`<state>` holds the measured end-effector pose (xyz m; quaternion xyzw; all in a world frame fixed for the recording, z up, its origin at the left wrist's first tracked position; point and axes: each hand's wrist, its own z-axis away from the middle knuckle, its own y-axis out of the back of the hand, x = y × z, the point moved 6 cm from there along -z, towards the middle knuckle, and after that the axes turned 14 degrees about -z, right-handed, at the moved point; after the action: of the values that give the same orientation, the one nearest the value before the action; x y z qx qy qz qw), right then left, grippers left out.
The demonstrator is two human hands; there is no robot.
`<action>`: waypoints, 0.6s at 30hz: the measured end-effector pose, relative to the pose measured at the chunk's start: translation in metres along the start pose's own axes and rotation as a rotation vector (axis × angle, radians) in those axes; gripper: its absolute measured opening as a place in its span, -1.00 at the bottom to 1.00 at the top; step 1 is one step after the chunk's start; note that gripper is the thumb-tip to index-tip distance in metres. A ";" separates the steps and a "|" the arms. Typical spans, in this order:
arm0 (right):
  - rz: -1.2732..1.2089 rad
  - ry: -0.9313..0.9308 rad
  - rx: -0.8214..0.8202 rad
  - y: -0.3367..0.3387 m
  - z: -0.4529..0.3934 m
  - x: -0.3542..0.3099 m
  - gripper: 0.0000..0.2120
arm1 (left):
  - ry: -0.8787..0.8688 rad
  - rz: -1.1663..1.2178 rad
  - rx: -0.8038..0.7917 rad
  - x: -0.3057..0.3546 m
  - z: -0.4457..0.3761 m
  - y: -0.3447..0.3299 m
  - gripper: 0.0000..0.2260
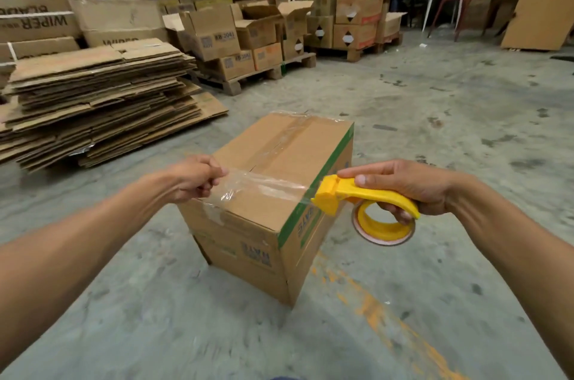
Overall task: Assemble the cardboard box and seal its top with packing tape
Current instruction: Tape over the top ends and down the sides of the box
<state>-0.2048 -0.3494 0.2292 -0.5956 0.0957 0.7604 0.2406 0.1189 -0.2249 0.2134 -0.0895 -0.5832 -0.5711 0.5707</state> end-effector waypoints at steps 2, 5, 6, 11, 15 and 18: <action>0.008 -0.022 0.008 0.001 0.000 0.005 -0.63 | 0.019 -0.046 0.069 -0.025 -0.010 0.043 -0.79; 0.065 0.001 -0.021 -0.028 -0.020 0.001 -0.68 | 0.011 -0.074 0.121 -0.042 -0.025 0.074 -0.83; 0.084 0.017 -0.020 -0.042 -0.029 -0.002 -0.68 | 0.022 -0.078 0.151 -0.048 -0.030 0.081 -0.83; 0.241 0.148 0.078 -0.084 -0.073 -0.008 -0.74 | 0.088 -0.089 0.281 -0.078 -0.056 0.099 -0.79; 0.325 0.156 0.115 -0.098 -0.097 -0.006 -0.78 | 0.111 -0.057 0.324 -0.095 -0.069 0.103 -0.81; 0.374 0.135 0.121 -0.102 -0.108 -0.014 -0.79 | 0.123 -0.030 0.325 -0.105 -0.077 0.108 -0.83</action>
<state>-0.0604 -0.3110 0.2275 -0.6016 0.2660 0.7430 0.1237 0.2791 -0.1910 0.1702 0.0480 -0.6330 -0.4820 0.6039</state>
